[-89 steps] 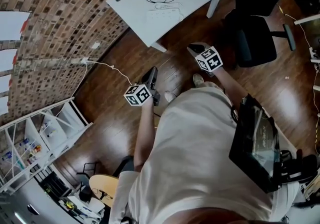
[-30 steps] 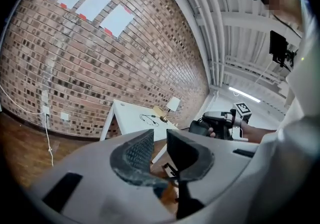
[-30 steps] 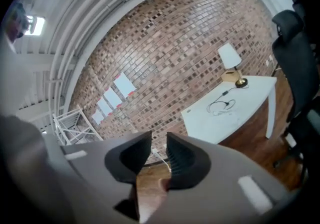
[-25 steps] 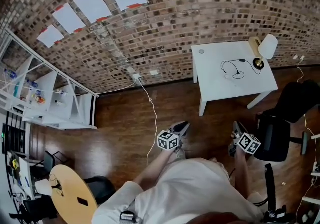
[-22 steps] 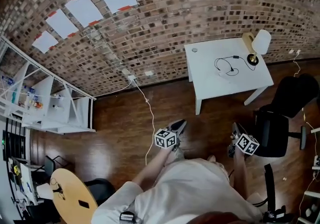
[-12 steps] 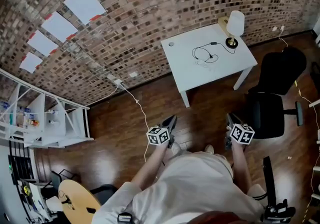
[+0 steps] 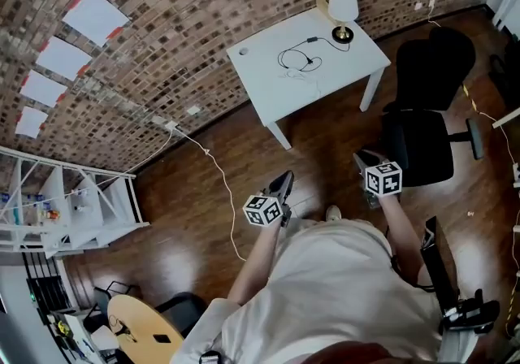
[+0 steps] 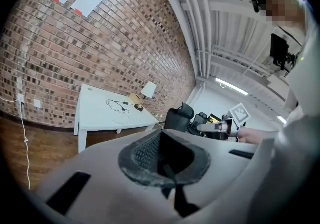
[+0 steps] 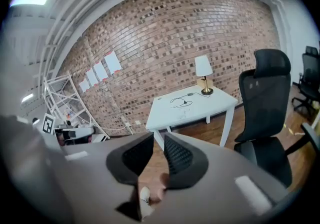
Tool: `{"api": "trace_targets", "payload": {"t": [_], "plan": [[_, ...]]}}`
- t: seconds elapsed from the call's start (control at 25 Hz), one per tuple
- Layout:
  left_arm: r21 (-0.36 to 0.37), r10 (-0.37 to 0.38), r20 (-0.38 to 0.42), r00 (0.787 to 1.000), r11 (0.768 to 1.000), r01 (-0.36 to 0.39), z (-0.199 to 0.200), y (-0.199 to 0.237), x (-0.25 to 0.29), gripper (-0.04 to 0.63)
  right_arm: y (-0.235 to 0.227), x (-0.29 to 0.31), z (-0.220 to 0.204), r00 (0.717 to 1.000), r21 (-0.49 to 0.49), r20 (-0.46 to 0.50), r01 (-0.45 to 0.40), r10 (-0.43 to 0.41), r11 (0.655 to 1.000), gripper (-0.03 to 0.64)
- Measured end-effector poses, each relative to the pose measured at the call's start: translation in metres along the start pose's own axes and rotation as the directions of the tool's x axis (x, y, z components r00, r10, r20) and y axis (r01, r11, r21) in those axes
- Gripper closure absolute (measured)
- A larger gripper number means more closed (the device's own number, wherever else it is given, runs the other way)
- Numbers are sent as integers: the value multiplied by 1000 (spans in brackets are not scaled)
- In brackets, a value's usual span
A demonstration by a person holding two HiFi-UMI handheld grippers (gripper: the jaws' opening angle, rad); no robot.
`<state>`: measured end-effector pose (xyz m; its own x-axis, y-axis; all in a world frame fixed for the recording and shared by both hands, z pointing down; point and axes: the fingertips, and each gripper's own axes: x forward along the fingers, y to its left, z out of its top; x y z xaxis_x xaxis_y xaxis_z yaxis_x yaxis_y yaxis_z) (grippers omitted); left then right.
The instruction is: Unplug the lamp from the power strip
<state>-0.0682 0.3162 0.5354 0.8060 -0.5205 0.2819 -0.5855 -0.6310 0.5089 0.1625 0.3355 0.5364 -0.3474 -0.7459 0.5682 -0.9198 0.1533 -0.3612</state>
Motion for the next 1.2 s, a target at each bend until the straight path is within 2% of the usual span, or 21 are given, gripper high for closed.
{"api": "trace_targets", "payload": {"t": [0.2, 0.36, 0.48, 0.92, 1.2], "plan": [[27, -7, -33, 999, 1000, 8, -15, -27, 3, 592, 4, 10, 7, 999, -117, -31, -29, 25, 993, 557], [23, 24, -37, 999, 999, -23, -4, -7, 8, 592, 9, 36, 26, 1000, -181, -9, -29, 27, 983, 560], [24, 60, -52, 997, 998, -59, 1, 12, 6, 592, 27, 59, 24, 998, -207, -32, -52, 46, 977, 560], [35, 66, -107, 992, 997, -62, 2, 37, -8, 592, 73, 104, -6, 993, -170, -88, -98, 84, 981, 563], [-1, 106, -169, 980, 994, -107, -31, 58, -16, 592, 62, 110, -40, 987, -142, -142, -91, 71, 986, 563]]}}
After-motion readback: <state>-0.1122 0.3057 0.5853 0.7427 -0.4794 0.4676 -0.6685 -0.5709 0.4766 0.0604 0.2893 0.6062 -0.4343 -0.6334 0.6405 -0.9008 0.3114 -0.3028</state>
